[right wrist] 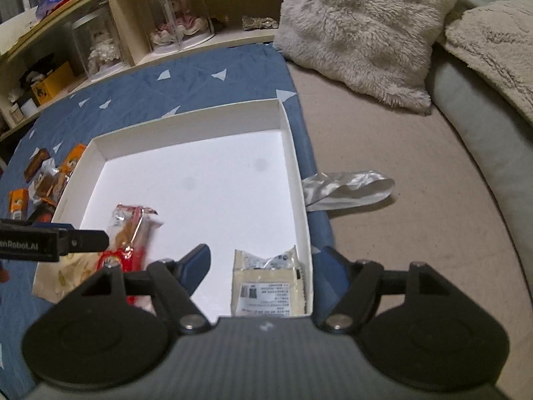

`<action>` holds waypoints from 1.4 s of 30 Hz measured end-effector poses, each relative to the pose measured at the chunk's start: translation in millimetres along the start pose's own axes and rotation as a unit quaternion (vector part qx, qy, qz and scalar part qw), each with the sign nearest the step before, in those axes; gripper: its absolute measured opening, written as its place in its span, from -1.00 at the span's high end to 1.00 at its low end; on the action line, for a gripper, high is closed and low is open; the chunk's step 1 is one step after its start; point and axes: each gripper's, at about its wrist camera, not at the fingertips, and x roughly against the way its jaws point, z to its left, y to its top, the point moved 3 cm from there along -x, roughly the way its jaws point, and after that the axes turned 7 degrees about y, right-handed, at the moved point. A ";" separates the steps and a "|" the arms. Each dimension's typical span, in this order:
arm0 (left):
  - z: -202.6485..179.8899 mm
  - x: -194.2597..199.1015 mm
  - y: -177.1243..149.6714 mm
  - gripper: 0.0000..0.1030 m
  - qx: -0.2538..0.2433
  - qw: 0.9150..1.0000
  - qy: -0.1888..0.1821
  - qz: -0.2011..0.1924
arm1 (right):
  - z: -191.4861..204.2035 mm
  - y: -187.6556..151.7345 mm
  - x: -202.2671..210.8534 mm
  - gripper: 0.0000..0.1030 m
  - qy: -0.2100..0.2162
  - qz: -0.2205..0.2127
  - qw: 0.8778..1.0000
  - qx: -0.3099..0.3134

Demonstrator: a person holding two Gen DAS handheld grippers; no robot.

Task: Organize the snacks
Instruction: 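Open the right gripper to drop the white label packet into the tray, then open the left gripper to drop the red cookie pack into the tray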

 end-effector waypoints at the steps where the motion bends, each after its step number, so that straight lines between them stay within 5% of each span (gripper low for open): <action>1: 0.5 1.2 -0.9 -0.67 -0.001 1.000 0.000 0.000 | 1.1 -1.3 1.6 -0.51 -0.002 0.001 1.000 0.002; 10: 1.4 20.3 -8.5 -1.00 -0.016 1.000 0.001 -0.006 | 4.8 -10.4 16.7 -0.64 -0.005 0.001 1.000 -0.002; 16: 8.6 34.0 -16.3 -1.00 -0.019 1.000 -0.002 -0.009 | 10.8 -14.8 33.6 -0.99 -0.011 -0.015 1.000 -0.002; 31: 48.9 78.6 -23.5 -1.00 -0.006 0.999 -0.002 -0.043 | 39.9 -18.3 57.8 -0.99 -0.018 -0.026 0.999 0.001; 42: 111.7 110.5 -26.8 -1.00 0.014 0.997 0.034 -0.062 | 77.8 -8.0 58.7 -0.99 -0.004 -0.040 0.999 0.011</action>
